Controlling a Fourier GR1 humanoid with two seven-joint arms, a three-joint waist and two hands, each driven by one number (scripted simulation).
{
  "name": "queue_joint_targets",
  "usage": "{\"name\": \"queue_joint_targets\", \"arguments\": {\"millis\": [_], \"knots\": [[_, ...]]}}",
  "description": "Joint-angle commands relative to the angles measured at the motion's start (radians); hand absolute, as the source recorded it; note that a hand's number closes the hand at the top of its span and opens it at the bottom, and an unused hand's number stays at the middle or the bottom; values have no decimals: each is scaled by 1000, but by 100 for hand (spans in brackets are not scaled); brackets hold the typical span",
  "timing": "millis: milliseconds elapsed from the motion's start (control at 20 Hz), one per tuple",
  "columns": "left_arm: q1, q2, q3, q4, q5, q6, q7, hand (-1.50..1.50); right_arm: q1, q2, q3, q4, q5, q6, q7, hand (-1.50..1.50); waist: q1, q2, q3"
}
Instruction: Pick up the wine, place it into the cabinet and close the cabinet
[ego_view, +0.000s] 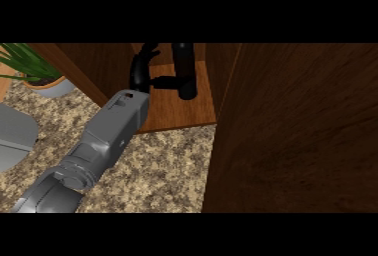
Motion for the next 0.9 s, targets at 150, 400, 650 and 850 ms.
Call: {"name": "queue_joint_targets", "arguments": {"millis": [150, 400, 650, 850], "knots": [[-25, 11, 23, -14, 13, -72, -27, -150, 43, 0, 19, -114, -53, 9, 37, -150, 3, -1, -1], [-20, 27, 82, -52, 68, -190, -78, 150, 54, -15, -2, -103, -49, 24, 19, -150, 11, -1, -2], [-26, -5, 100, -76, 82, -298, -111, 150, 85, -21, -14, -150, -71, 25, 32, -150, 30, -15, 0], [-60, -47, 105, -87, 84, -333, -101, -150, 87, -18, 1, -190, -39, 1, 77, -150, 50, -25, 0]]}}
